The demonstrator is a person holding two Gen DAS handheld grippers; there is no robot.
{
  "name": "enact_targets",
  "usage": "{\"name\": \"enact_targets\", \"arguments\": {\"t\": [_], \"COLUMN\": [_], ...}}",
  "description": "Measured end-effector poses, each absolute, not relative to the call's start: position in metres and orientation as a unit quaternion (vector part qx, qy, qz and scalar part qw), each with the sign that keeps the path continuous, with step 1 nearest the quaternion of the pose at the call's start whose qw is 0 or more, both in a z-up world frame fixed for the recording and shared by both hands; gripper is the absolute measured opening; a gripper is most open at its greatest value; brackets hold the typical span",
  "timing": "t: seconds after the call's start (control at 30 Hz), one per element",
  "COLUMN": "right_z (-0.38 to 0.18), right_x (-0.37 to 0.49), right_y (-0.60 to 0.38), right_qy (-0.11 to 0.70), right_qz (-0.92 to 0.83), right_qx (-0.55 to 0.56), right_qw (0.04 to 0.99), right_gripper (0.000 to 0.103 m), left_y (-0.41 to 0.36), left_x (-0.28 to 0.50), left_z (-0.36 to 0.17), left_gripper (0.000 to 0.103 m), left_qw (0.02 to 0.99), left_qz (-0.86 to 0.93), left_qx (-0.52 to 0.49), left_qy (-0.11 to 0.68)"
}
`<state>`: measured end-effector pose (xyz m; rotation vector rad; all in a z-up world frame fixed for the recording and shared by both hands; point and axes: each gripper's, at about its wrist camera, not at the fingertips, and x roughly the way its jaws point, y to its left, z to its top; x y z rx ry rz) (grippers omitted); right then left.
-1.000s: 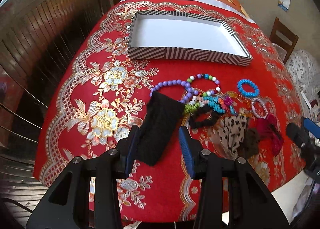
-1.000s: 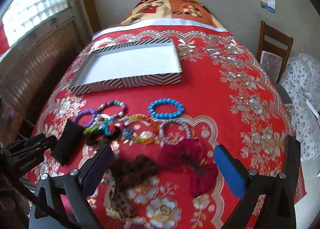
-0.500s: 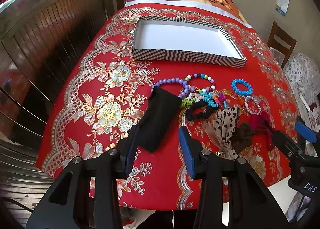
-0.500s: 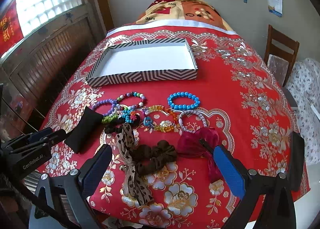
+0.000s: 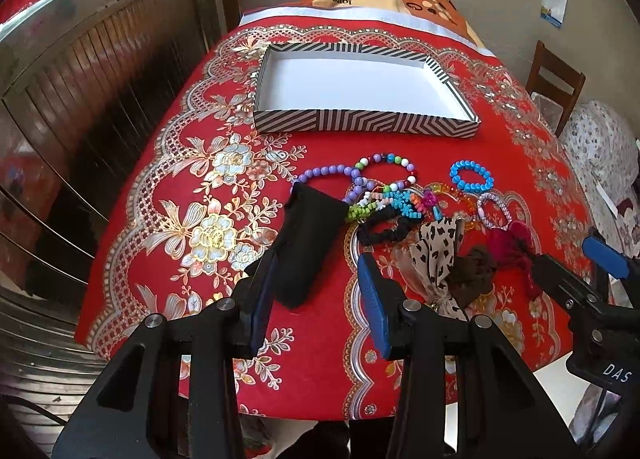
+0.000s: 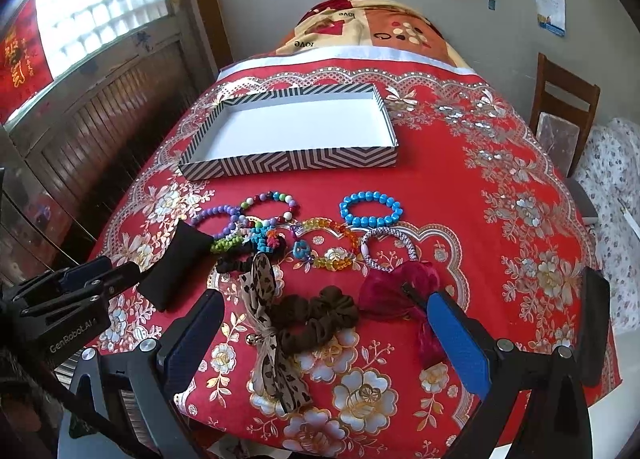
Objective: Organize jewelry
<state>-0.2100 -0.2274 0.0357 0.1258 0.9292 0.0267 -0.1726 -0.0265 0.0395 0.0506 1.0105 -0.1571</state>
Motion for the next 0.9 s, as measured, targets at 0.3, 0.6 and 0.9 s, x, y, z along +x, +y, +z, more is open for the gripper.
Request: {"name": "enact_targets", "arguments": {"t": [0.3, 0.6, 0.9], "right_z": [0.031, 0.028, 0.029], "right_x": [-0.209, -0.209, -0.209], "right_y": [-0.229, -0.232, -0.236], "right_qy": [0.456, 0.460, 0.459], "right_qz": [0.018, 0.026, 0.022], "right_qx": [0.068, 0.081, 0.080], "right_qw": [0.887, 0.884, 0.884], "right_gripper": [0.101, 0.101, 0.101], "left_y": [-0.026, -0.033, -0.040], "left_x": [-0.172, -0.174, -0.173], "left_z": [0.039, 0.039, 0.041], "left_gripper": [0.040, 0.040, 0.040], "left_qw": [0.872, 0.871, 0.871], "left_qz": [-0.077, -0.076, -0.078], "left_qx": [0.025, 0.027, 0.032], "left_qy": [0.483, 0.484, 0.483]}}
